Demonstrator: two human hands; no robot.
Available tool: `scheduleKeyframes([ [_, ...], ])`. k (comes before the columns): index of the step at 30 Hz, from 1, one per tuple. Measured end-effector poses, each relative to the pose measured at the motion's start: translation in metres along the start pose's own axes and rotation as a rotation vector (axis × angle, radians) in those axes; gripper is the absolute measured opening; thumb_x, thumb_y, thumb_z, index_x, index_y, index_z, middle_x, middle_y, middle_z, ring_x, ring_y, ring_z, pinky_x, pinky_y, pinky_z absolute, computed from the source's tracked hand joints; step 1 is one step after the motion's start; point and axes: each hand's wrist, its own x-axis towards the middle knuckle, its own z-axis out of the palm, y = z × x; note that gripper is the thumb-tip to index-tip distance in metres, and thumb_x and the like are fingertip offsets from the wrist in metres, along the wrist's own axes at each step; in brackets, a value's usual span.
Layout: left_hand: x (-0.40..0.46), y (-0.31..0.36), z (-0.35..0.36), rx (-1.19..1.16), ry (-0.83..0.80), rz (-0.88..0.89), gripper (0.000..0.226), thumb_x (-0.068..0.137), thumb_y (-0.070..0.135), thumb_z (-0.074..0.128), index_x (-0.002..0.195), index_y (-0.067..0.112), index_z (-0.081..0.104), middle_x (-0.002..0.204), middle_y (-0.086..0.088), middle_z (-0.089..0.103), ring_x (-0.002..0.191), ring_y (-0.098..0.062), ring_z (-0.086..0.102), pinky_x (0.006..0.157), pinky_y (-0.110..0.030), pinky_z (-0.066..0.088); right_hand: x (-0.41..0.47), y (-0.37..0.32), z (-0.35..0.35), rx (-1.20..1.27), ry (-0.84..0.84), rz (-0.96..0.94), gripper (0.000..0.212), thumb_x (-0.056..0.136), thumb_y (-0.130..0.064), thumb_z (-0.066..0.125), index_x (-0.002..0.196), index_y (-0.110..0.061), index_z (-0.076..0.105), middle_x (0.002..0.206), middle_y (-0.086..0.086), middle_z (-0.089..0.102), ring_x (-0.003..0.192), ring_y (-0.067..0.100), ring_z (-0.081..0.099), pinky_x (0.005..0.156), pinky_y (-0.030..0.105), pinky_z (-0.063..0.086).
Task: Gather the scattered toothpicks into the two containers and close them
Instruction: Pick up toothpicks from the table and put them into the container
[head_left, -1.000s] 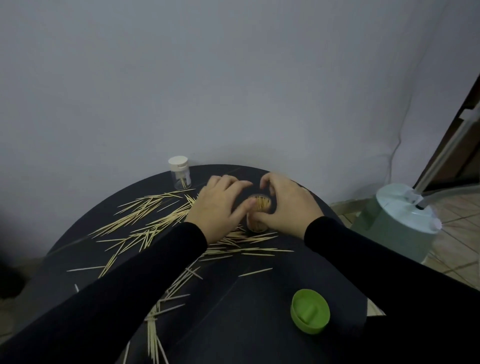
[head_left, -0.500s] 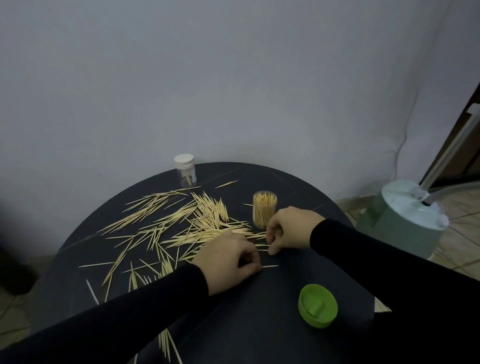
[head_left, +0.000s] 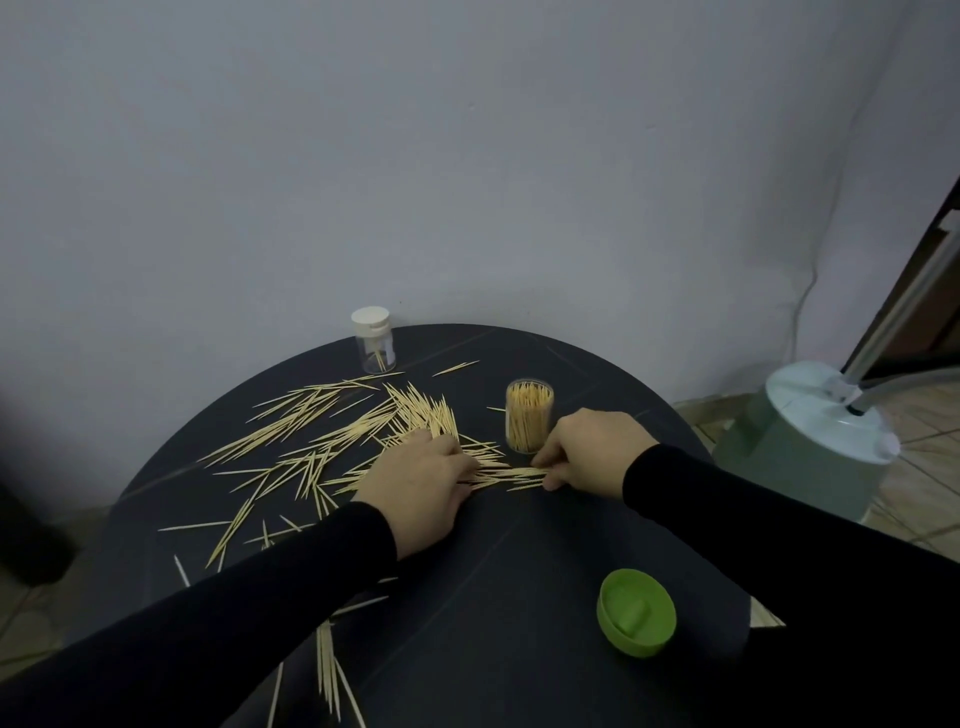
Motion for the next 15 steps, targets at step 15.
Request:
scheduleKeyframes([
  [15,0.005,0.004,-0.003,0.061,0.041,0.046,0.028,0.099,0.039,0.041,0.117,0.025,0.058,0.114,0.007,0.056,0.102,-0.013,0.046,0.088,-0.027,0.041,0.0,-0.008,0.01,-0.104,0.031,-0.046,0.017,0.096,-0.025,0.054,0.112,-0.02,0.058,0.111,0.001,0.06,0.102,0.016,0.058,0.091,0.034,0.05],
])
